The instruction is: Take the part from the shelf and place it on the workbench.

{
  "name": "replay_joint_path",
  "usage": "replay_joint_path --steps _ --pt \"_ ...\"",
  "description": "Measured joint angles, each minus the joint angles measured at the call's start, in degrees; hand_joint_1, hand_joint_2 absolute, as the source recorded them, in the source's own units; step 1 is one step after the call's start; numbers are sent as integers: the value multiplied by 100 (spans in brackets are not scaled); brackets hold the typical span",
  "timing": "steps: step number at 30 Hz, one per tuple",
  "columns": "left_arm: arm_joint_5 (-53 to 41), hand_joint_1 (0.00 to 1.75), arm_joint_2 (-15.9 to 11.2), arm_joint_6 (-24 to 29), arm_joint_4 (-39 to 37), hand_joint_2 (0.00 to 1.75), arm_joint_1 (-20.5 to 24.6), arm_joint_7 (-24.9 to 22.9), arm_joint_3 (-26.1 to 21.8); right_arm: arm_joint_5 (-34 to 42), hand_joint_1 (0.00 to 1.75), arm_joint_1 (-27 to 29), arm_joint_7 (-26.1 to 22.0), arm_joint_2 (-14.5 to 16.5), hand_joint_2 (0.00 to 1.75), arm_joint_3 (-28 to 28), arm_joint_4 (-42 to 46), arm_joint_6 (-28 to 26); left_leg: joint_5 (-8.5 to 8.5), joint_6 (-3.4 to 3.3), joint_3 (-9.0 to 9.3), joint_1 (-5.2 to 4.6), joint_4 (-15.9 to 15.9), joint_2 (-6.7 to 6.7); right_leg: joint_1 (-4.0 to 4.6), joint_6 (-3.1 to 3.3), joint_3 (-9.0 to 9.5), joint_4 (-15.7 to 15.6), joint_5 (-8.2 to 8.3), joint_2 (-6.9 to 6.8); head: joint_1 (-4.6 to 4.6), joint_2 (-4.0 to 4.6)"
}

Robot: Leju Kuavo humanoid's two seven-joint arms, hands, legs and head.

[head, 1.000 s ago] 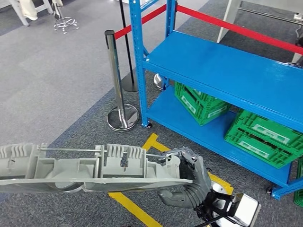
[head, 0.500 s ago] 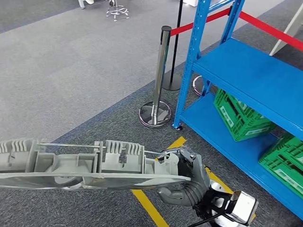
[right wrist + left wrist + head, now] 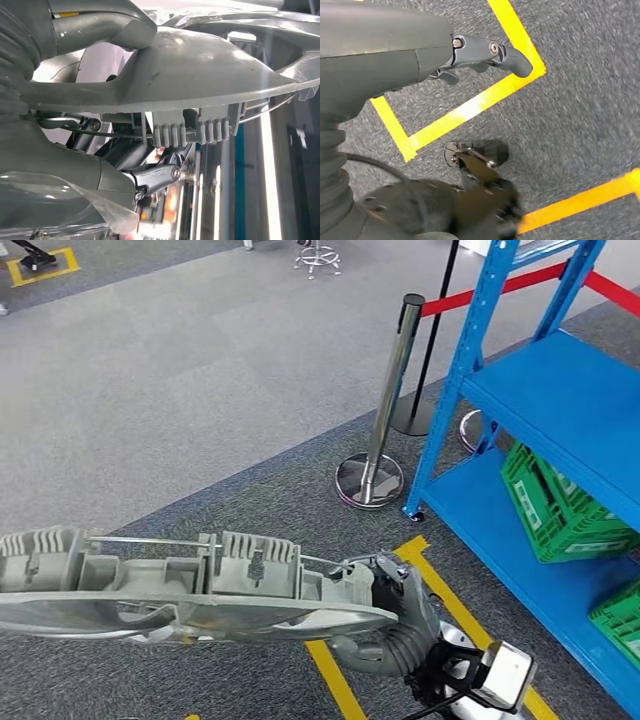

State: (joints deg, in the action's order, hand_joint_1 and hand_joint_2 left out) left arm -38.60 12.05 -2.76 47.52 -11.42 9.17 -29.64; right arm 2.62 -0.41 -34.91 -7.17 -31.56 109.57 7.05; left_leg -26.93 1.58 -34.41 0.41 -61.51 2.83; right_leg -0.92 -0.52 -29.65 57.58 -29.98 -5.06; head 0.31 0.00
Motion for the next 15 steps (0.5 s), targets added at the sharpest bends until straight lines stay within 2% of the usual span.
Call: replay_joint_path --steps 1,2,4,5,6,7,8,10,11,12,13,14,15 --pt "0 0 10 5 0 175 18 10 -22 -2 175 -1 5 0 175 0 0 2 46 -44 99 -32 217 111 15 -26 2 5 -9 -55 -4 0" --pt "1 0 21 11 0 175 34 23 -40 -4 175 -2 12 1 175 -2 0 3 31 -87 115 -61 293 158 30 -52 2 5 -16 -113 -4 0" --pt "6 0 38 28 1 175 49 52 -88 -9 175 -11 30 1 175 -7 0 2 40 -171 90 -81 324 62 38 -111 23 -11 -29 -222 -7 0" --pt "11 0 49 35 2 175 46 70 -121 -11 175 -21 37 1 175 -9 0 1 56 -210 92 -72 348 -1 26 -141 15 13 -71 -152 -7 0" --pt "17 0 62 39 8 175 46 85 -154 -10 175 -29 39 0 175 -9 0 -1 76 -251 96 -61 372 -61 14 -165 -26 113 -159 -11 -14 0" --pt "25 0 78 37 16 175 50 98 -180 -8 175 -32 38 0 175 -9 0 -3 95 -288 100 -48 392 -121 2 -181 -121 323 -299 170 -25 0" --pt "33 0 99 34 28 175 56 108 -202 -4 175 -33 37 0 175 -9 0 -6 108 -316 91 -45 397 -187 -6 -185 -290 673 -485 361 -39 0" --pt "46 0 140 25 57 175 63 114 -243 4 175 -25 43 0 175 -11 -7 -8 119 -345 73 -56 394 -333 -3 -185 -666 1440 -785 489 -54 0" --pt "47 0 168 21 76 175 59 113 -280 7 175 -23 53 0 175 -15 -16 -8 123 -349 71 -60 390 -415 -2 -185 -784 1646 -803 502 -55 0" --pt "40 0 191 17 95 175 51 109 -318 8 175 -22 64 0 175 -19 -25 -8 124 -349 72 -61 382 -496 -3 -184 -787 1604 -693 507 -54 0" --pt "32 0 215 15 115 175 41 105 -353 10 175 -22 72 0 175 -24 -32 -8 122 -344 75 -57 368 -576 -11 -182 -687 1350 -491 528 -54 0" --pt "23 0 235 12 136 175 33 100 -386 11 175 -23 77 0 175 -27 -37 -8 116 -332 74 -51 347 -655 -25 -181 -521 961 -258 592 -54 0" --pt "19 0 250 10 157 175 29 98 -412 13 175 -24 79 0 175 -29 -40 -8 108 -308 58 -53 314 -731 -44 -185 -352 583 -107 724 -54 0"
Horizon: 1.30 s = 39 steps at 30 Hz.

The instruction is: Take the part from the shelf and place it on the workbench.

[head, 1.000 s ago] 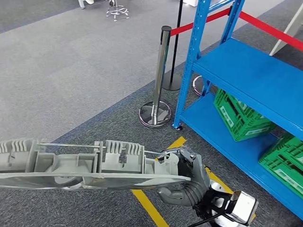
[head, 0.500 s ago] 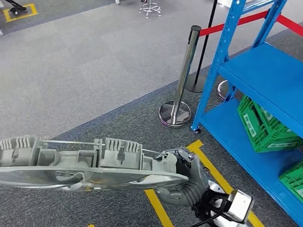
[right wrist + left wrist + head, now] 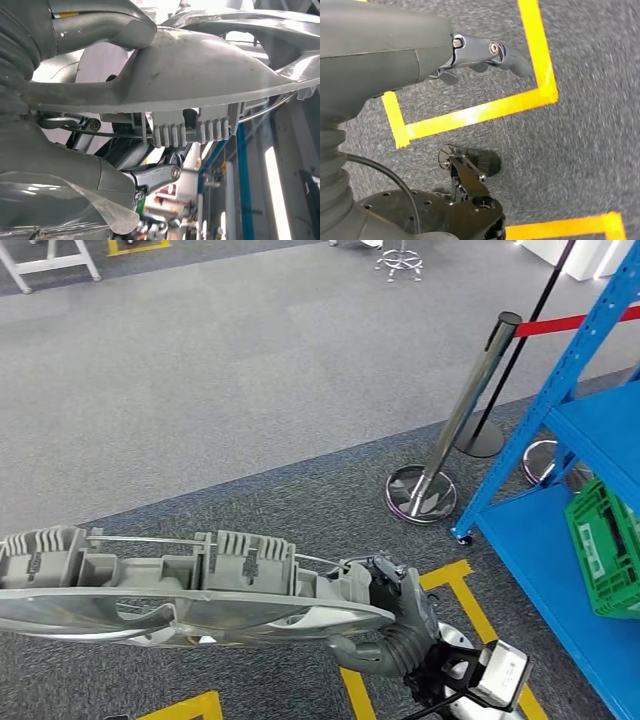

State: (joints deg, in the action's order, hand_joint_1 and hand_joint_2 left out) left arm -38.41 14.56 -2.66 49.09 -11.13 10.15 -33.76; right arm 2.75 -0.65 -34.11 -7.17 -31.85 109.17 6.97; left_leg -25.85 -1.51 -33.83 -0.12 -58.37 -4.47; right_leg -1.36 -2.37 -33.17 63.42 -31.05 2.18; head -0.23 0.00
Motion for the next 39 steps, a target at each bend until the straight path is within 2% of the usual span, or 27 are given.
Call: replay_joint_path --steps 1,3,4,5,7,9,11,12,13,14,16,18,20,21,23,24,26,27,28,30,32,33,34,35,36,37,39 --pt "-2 0 13 -1 21 175 0 -3 -23 2 175 0 0 0 175 -1 -3 0 -3 30 -27 0 -31 -68 -16 0 128 -269 80 115 1 0" --pt "-3 0 32 -1 56 175 -12 -6 -61 4 175 1 1 0 175 -2 -8 1 20 106 -95 10 -61 -194 -13 20 223 -449 70 229 3 0" --pt "-3 0 38 -1 66 175 -27 -7 -72 4 175 1 2 0 175 -2 -8 1 41 142 -116 24 -56 -251 -5 49 230 -450 82 175 5 0" --pt "-3 0 43 -1 73 175 -45 -8 -84 3 175 -4 4 0 175 -2 -8 1 44 173 -133 32 -64 -240 -3 85 235 -459 99 112 4 0" --pt "-4 0 50 0 84 175 -63 -9 -102 3 175 -12 2 1 175 -2 -7 1 -90 223 -232 18 -267 2 -6 160 248 -481 123 -28 33 0" --pt "-18 0 61 2 98 175 -56 -11 -109 3 175 -7 -1 2 175 -1 -6 -3 -438 256 -521 11 -907 301 12 207 254 -487 119 -196 60 0" --pt "-35 0 75 5 114 175 -53 -13 -120 2 175 -1 3 2 175 0 -8 -11 -707 269 -823 26 -1587 373 32 223 255 -486 106 -375 58 0" --pt "-39 0 86 7 121 175 -58 -13 -134 2 175 -7 5 2 175 0 -9 -15 -694 264 -856 28 -1679 379 40 227 258 -486 99 -456 59 0" --pt "-39 0 98 9 129 175 -66 -13 -152 1 175 -17 7 2 175 -1 -10 -17 -579 250 -782 28 -1554 390 47 227 267 -486 90 -528 60 0" --pt "-38 0 111 10 139 175 -74 -11 -171 -1 175 -35 8 2 175 -1 -10 -19 -388 225 -607 20 -1226 432 53 225 284 -486 77 -593 59 0" --pt "-38 0 133 18 163 175 -71 -2 -202 -12 175 -79 16 2 175 -5 -9 -21 -103 154 -211 -43 -463 679 71 200 318 -484 44 -708 60 0" --pt "-37 0 150 33 175 175 -51 15 -233 -27 175 -112 39 2 175 -18 -9 -44 -58 94 -52 -113 -113 849 94 151 335 -486 15 -821 53 0" --pt "-34 0 173 52 175 175 -57 38 -302 -33 175 -136 71 2 175 -39 -12 -90 -52 44 -62 -122 -70 761 102 93 355 -501 -7 -918 46 0" --pt "-27 0 190 58 176 175 -72 49 -344 -34 175 -149 87 2 175 -51 -17 -108 -38 17 -55 -109 -42 701 94 66 350 -482 -44 -858 40 0" --pt "-9 0 222 37 178 175 -87 65 -429 -23 175 -167 111 2 175 -73 -35 -125 -5 -48 -36 -70 10 580 75 25 206 -167 -254 -559 18 0" --pt "-1 0 240 6 182 175 -88 68 -470 -14 175 -172 119 2 175 -84 -50 -125 0 -69 -38 -63 17 518 67 15 43 161 -419 -385 3 0" --pt "3 0 272 -71 190 175 -91 69 -556 2 175 -173 134 2 175 -114 -90 -128 1 -93 -43 -60 15 372 67 0 -358 931 -710 -244 -14 0" --pt "3 0 283 -91 192 175 -100 69 -590 3 175 -174 141 2 175 -129 -109 -129 -1 -96 -39 -60 13 296 68 -5 -478 1116 -717 -231 -14 0" --pt "3 0 289 -106 194 175 -112 68 -620 3 175 -176 147 2 175 -144 -126 -130 -1 -95 -34 -59 9 217 67 -8 -514 1122 -627 -224 -13 0" --pt "7 0 305 -144 212 175 -134 55 -672 5 175 -191 150 2 175 -166 -143 -129 -8 -82 -21 -51 -10 51 45 -5 -264 485 -180 -124 -14 0" --pt "22 0 321 -236 262 175 -150 15 -729 17 175 -227 150 2 175 -186 -156 -129 -16 -35 -43 -54 -53 -100 14 4 49 -200 101 116 -13 0" --pt "27 0 327 -294 294 175 -160 -4 -763 26 175 -247 150 2 175 -199 -164 -129 -10 1 -70 -49 -71 -165 10 14 133 -367 126 198 -11 0" --pt "26 0 333 -346 319 175 -172 -16 -800 34 175 -267 152 2 175 -213 -173 -129 7 39 -99 -40 -78 -223 17 29 164 -407 104 212 -9 0" --pt "16 0 338 -389 338 175 -185 -21 -841 41 175 -287 155 2 175 -231 -180 -129 24 75 -124 -25 -80 -285 21 54 188 -435 110 160 -7 0" --pt "1 0 344 -419 346 175 -197 -20 -879 44 175 -308 159 2 175 -249 -188 -129 18 108 -141 -21 -96 -245 23 86 197 -453 126 97 -6 0" --pt "-17 0 348 -437 355 175 -204 -15 -909 48 175 -326 161 3 175 -262 -195 -129 -30 138 -176 -26 -166 -129 23 123 212 -472 140 28 12 0" --pt "-49 0 352 -454 372 175 -206 -7 -938 58 175 -342 160 4 175 -275 -203 -129 -284 191 -375 -31 -601 201 27 187 239 -500 146 -134 43 0"
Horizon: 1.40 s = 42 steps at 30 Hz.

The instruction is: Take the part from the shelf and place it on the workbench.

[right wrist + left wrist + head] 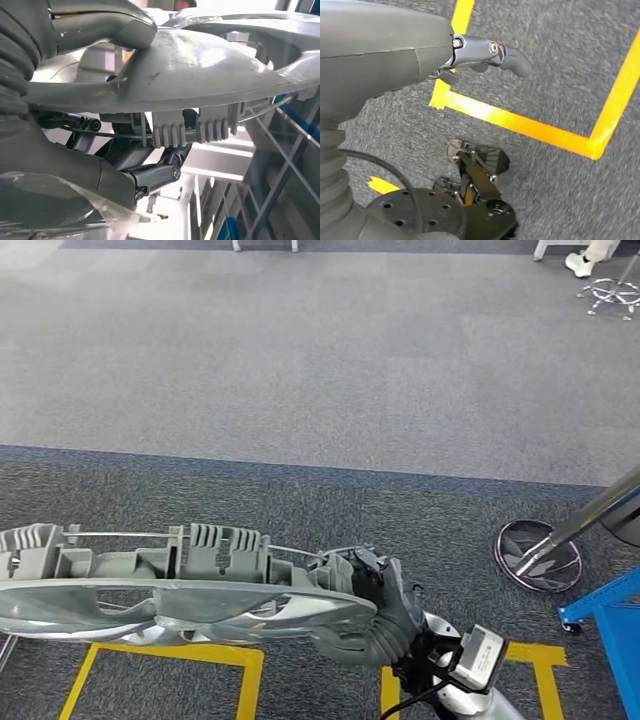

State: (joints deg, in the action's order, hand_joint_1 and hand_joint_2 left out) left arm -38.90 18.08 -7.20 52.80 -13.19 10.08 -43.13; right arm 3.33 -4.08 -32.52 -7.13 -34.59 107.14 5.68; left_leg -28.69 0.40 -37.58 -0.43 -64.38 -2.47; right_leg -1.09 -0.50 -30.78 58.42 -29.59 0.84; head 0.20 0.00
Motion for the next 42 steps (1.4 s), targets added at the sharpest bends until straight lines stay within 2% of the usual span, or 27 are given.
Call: replay_joint_path --steps 2,3,4,6,8,9,10,12,14,16,18,19,20,21,23,25,27,29,31,33,34,35,36,38,40,41,42 --pt "-13 0 0 -6 9 175 1 3 -7 9 175 0 0 1 175 -3 -7 0 -316 42 -344 31 -725 141 18 31 7 -1 -18 -170 12 0" --pt "-14 0 0 -10 9 175 -1 4 -13 11 175 1 0 1 175 -5 -13 0 -383 55 -465 50 -980 160 24 36 11 -1 -28 -259 13 0" --pt "-15 0 1 -12 9 175 -4 4 -19 10 175 0 1 1 175 -9 -19 0 -339 61 -485 63 -1025 171 27 35 17 -1 -37 -339 11 0" --pt "-28 0 2 -14 13 175 -7 8 -31 10 175 -5 2 1 175 -21 -26 0 6 42 -201 69 -486 264 32 20 51 0 -64 -483 11 0" --pt "-64 0 1 -1 19 175 -1 31 -40 11 175 -10 1 1 175 -31 -26 -2 248 -19 167 6 222 565 54 -23 87 3 -103 -598 11 0" --pt "-88 0 1 11 22 175 4 49 -49 11 175 -13 0 1 175 -34 -26 -3 279 -55 259 -30 418 683 68 -50 100 2 -121 -652 6 0" --pt "-109 0 0 26 22 175 7 67 -62 11 175 -15 -1 1 175 -38 -26 -5 251 -85 279 -63 485 733 79 -79 110 -3 -137 -708 4 0" --pt "-146 0 4 49 22 175 5 95 -97 11 175 -28 -1 1 175 -47 -25 -7 260 -146 279 -63 532 610 73 -140 136 -19 -174 -803 -1 0" --pt "-187 0 11 63 22 175 11 124 -124 6 175 -47 -3 1 175 -57 -24 -7 286 -217 316 -31 589 473 50 -194 80 162 -319 -591 -11 0" --pt "-243 0 14 70 22 175 36 162 -132 -3 175 -42 -14 1 175 -63 -25 -21 298 -270 332 -9 612 341 37 -218 -192 748 -619 -239 -39 0" --pt "-296 0 13 70 21 175 50 195 -135 -19 175 -5 -25 0 175 -63 -27 -50 294 -290 332 -8 608 181 38 -231 -586 1451 -845 -113 -54 0" --pt "-313 0 13 71 19 175 51 207 -138 -28 175 14 -27 -1 175 -62 -28 -62 292 -293 338 -7 605 99 37 -235 -702 1598 -823 -97 -55 0" --pt "-337 0 14 71 17 175 51 222 -142 -37 175 28 -30 -1 175 -61 -30 -70 289 -290 348 -3 600 4 35 -238 -721 1529 -679 -84 -53 0" --pt "-356 0 14 71 16 175 51 241 -147 -42 175 38 -36 -2 175 -58 -29 -74 283 -280 362 4 594 -80 28 -239 -622 1227 -443 -42 -54 0" --pt "-415 0 15 72 16 175 55 288 -156 -49 175 56 -56 -2 175 -50 -28 -73 257 -239 367 10 559 -237 -11 -235 -315 452 -49 212 -54 0" --pt "-463 0 14 78 15 175 59 315 -166 -50 175 93 -75 -2 175 -40 -30 -72 257 -172 324 14 525 -367 -28 -202 -139 93 33 396 -53 0" --pt "-488 0 13 85 13 175 53 321 -197 -51 175 121 -85 -2 175 -32 -36 -71 279 -104 278 31 517 -460 -13 -140 -101 62 29 311 -52 0" --pt "-499 0 13 88 11 175 52 321 -234 -50 175 129 -92 -2 175 -27 -39 -68 182 -45 205 24 370 -262 -16 -67 -72 25 44 166 -25 0" --pt "-508 0 13 85 11 175 67 322 -251 -40 175 135 -99 -2 175 -22 -39 -66 -102 6 -24 20 -145 54 -9 -8 -39 4 37 5 8 0" --pt "-529 0 13 64 9 175 78 332 -262 -30 175 141 -94 -2 175 -13 -40 -66 -382 42 -359 53 -853 155 6 17 -24 4 14 -170 14 0" --pt "-540 0 13 52 8 175 79 339 -268 -28 175 142 -89 -2 175 -7 -42 -65 -407 51 -445 67 -1034 168 9 20 -17 4 3 -253 16 0" --pt "-553 0 13 42 8 175 79 351 -275 -27 175 142 -84 -2 175 -1 -43 -62 -326 55 -429 77 -1005 181 11 17 -7 4 -9 -332 15 0" --pt "-562 0 13 38 7 175 79 363 -280 -25 175 142 -81 -2 175 4 -43 -60 -145 48 -285 81 -726 217 11 9 11 4 -23 -399 15 0" --pt "-583 0 13 31 7 175 84 385 -286 -21 175 143 -76 -2 175 11 -42 -56 171 3 117 37 56 479 26 -27 55 7 -61 -521 16 0" --pt "-598 0 13 22 7 175 101 401 -290 -18 175 149 -64 -2 175 17 -42 -60 241 -63 314 -29 469 709 53 -82 80 7 -97 -625 10 0" --pt "-602 0 12 19 7 175 107 404 -296 -17 175 151 -59 -2 175 19 -43 -62 220 -90 313 -56 491 717 63 -110 88 3 -109 -678 3 0" --pt "-604 0 12 18 7 175 110 408 -309 -15 175 152 -56 -2 175 20 -43 -65 226 -123 309 -54 508 645 61 -143 112 -9 -123 -742 1 0"
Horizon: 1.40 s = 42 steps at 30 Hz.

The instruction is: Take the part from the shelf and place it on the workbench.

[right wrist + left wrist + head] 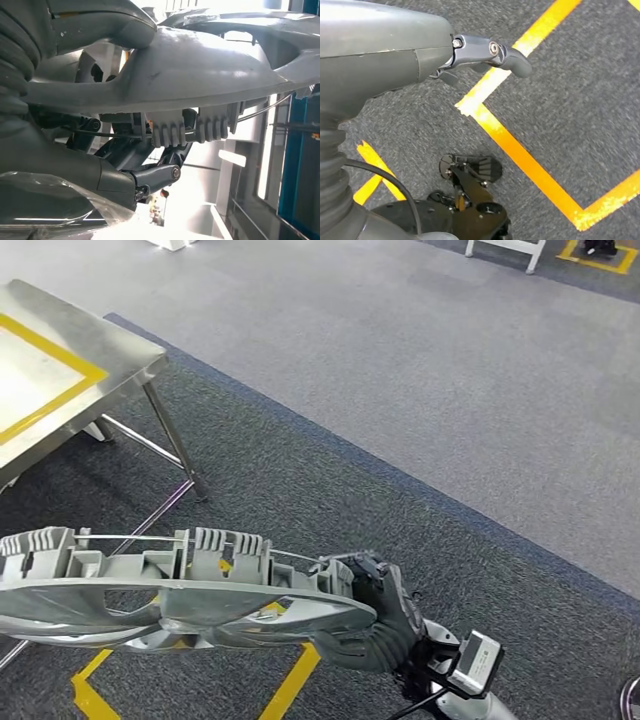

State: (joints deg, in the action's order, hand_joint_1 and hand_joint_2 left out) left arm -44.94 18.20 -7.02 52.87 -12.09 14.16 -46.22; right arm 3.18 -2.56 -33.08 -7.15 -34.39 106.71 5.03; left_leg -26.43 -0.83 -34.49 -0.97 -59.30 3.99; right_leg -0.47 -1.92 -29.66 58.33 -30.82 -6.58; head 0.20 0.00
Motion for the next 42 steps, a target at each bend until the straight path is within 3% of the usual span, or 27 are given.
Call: replay_joint_path --steps 1,3,5,6,7,8,11,12,15,17,19,21,23,24,26,28,30,32,33,35,36,38,39,40,41,42 --pt "-1 0 2 0 1 175 -3 0 -15 2 175 -2 1 0 175 2 1 -2 9 -30 13 8 27 -70 -10 -34 14 3 -27 -10 -7 0" --pt "-2 0 8 -2 2 175 5 1 -41 7 175 -5 1 0 175 7 2 -3 31 -109 51 41 82 -213 -29 -83 -84 259 -209 215 -29 0" --pt "-2 0 12 -11 2 175 19 2 -49 16 175 8 1 0 175 10 1 -3 29 -164 60 59 94 -347 -38 -94 -453 963 -533 542 -68 0" --pt "-2 0 12 -17 2 175 22 2 -51 19 175 19 3 0 175 10 -2 -3 24 -178 59 59 93 -419 -36 -98 -664 1336 -660 610 -81 0" --pt "-2 0 12 -22 2 175 22 1 -55 20 175 33 6 -1 175 11 -3 -3 18 -185 64 57 92 -498 -35 -98 -820 1567 -684 637 -83 0" --pt "-2 0 12 -26 2 175 22 1 -60 19 175 44 7 -1 175 10 -5 -3 11 -183 74 56 90 -584 -35 -97 -877 1585 -588 650 -83 0" --pt "-2 0 13 -35 2 175 22 0 -72 20 175 57 7 -2 175 10 -7 -3 -17 -146 128 66 82 -818 -49 -78 -561 707 65 776 -86 0" --pt "-2 0 14 -36 2 175 23 0 -74 20 175 57 7 -2 175 10 -7 -3 -29 -126 137 62 74 -871 -60 -72 -433 412 176 906 -84 0" --pt "-2 0 9 -40 4 175 24 1 -81 22 175 61 5 -2 175 11 -6 -2 -41 -43 99 69 45 -1027 -71 -36 -230 39 164 1128 -76 0" --pt "-2 0 2 -42 6 175 14 0 -90 21 175 60 8 -1 175 10 -6 -1 -39 15 74 92 45 -1116 -65 15 -182 7 161 1016 -80 0" --pt "-1 0 1 -42 10 175 13 2 -96 22 175 58 6 0 175 11 -5 -1 -143 71 -6 78 -150 -916 -79 82 -104 -32 142 870 -34 0" --pt "-1 0 3 -54 13 175 20 3 -95 25 175 62 0 0 175 19 -3 -1 -407 127 -312 78 -770 -586 -71 140 -16 -55 90 705 20 0" --pt "4 0 1 -73 13 175 19 2 -91 19 175 68 -2 0 175 34 -4 -4 -606 159 -714 107 -1461 -479 -57 154 56 -55 18 543 25 0" --pt "14 0 1 -80 13 175 14 2 -90 7 175 71 -2 0 175 41 -4 -5 -558 162 -820 116 -1587 -467 -54 145 102 -55 -28 463 26 0" --pt "39 0 1 -79 14 175 1 1 -83 -27 175 73 -9 0 175 48 -3 -7 -158 132 -701 118 -1178 -417 -48 119 223 -57 -128 327 28 0" --pt "56 0 2 -80 16 175 -7 -3 -73 -71 175 76 -25 0 175 51 -3 -8 161 46 -392 60 -503 -184 -28 79 328 -72 -243 202 27 0" --pt "62 0 2 -79 31 175 -5 -8 -55 -110 175 80 -39 0 175 53 -2 -9 128 -44 -214 -5 -176 -15 0 17 429 -101 -325 83 20 0" --pt "64 0 2 -78 48 175 -7 -11 -42 -133 175 70 -44 0 175 52 2 -9 45 -105 -153 -9 -91 -102 1 -48 543 -97 -331 14 13 0" --pt "65 0 4 -77 55 175 -13 -12 -41 -140 175 63 -44 0 175 52 4 -10 30 -131 -111 5 -54 -167 -8 -72 543 -17 -322 70 4 1" --pt "67 0 11 -77 72 175 -12 -13 -32 -140 175 58 -48 0 175 62 13 -13 6 -185 -9 41 -2 -294 -26 -107 244 465 -377 347 -15 1" --pt "67 0 15 -77 79 175 -11 -13 -23 -139 175 62 -50 0 175 71 15 -14 -17 -212 31 57 15 -354 -31 -123 -31 843 -476 507 -32 1" --pt "66 0 16 -77 83 175 -6 -13 -5 -141 175 76 -53 -1 175 86 17 -16 -83 -238 106 76 18 -495 -38 -157 -590 1479 -778 636 -56 2" --pt "66 0 16 -77 83 175 -7 -13 2 -146 175 83 -52 -1 175 90 17 -16 -127 -234 157 85 18 -571 -43 -173 -785 1588 -873 647 -65 2" --pt "66 0 16 -76 83 175 -7 -13 7 -151 175 86 -52 -2 175 90 17 -15 -173 -220 219 95 18 -646 -50 -187 -888 1533 -857 651 -68 2" --pt "63 0 16 -75 83 175 -7 -14 13 -154 175 90 -52 -2 175 91 17 -14 -226 -199 295 108 18 -719 -60 -199 -905 1295 -671 667 -73 2" --pt "60 0 16 -73 83 175 -9 -14 22 -154 175 90 -53 -3 175 91 16 -12 -282 -172 355 119 18 -784 -76 -210 -870 955 -339 724 -78 2"
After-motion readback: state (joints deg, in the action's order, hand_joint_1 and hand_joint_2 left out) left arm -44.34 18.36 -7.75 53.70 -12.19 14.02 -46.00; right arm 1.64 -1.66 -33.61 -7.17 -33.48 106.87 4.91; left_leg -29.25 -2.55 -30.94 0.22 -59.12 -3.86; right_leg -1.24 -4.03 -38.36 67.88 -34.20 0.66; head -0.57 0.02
